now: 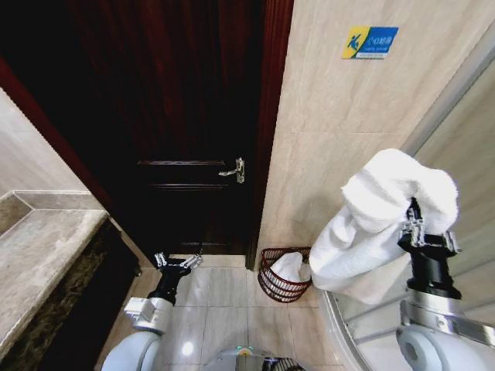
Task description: Discard the used towel into the hamper.
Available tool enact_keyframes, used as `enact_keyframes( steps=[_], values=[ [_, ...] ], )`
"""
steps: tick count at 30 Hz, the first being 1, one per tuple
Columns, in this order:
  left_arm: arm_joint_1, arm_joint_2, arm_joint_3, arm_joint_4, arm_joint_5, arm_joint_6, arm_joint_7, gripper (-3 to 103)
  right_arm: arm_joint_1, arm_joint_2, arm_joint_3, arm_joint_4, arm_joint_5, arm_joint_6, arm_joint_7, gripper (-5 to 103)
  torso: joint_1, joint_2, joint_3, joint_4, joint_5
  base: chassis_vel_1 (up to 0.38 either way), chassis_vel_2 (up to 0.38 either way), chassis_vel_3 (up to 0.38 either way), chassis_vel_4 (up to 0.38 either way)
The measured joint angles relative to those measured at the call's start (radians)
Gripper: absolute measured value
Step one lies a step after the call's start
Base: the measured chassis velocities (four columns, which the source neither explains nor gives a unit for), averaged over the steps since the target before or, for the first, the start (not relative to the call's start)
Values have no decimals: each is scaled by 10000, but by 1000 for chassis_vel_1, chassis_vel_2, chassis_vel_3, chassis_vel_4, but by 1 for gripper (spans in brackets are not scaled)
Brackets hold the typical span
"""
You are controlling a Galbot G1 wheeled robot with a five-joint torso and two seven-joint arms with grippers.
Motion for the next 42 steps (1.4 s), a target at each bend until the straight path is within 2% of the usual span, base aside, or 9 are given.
enact_keyframes(
  steps=[24, 33, 42],
  values=[
    [0, 0, 0, 0, 0, 0, 0, 100, -42, 67, -58, -230, 167, 147, -224, 20, 5, -2, 2, -2, 1, -53, 61, 57, -62],
    [0, 0, 0, 0, 0, 0, 1, 100, 1440, -493, -429, -2032, 1063, 394, -705, 20, 0, -1, 0, 0, 2, 0, 0, 0, 0],
    [0, 0, 0, 0, 0, 0, 0, 100, 2374, -944, -1023, -3307, 1488, 95, -774, 20, 2, -1, 1, -1, -1, 0, 0, 0, 0]
  ],
)
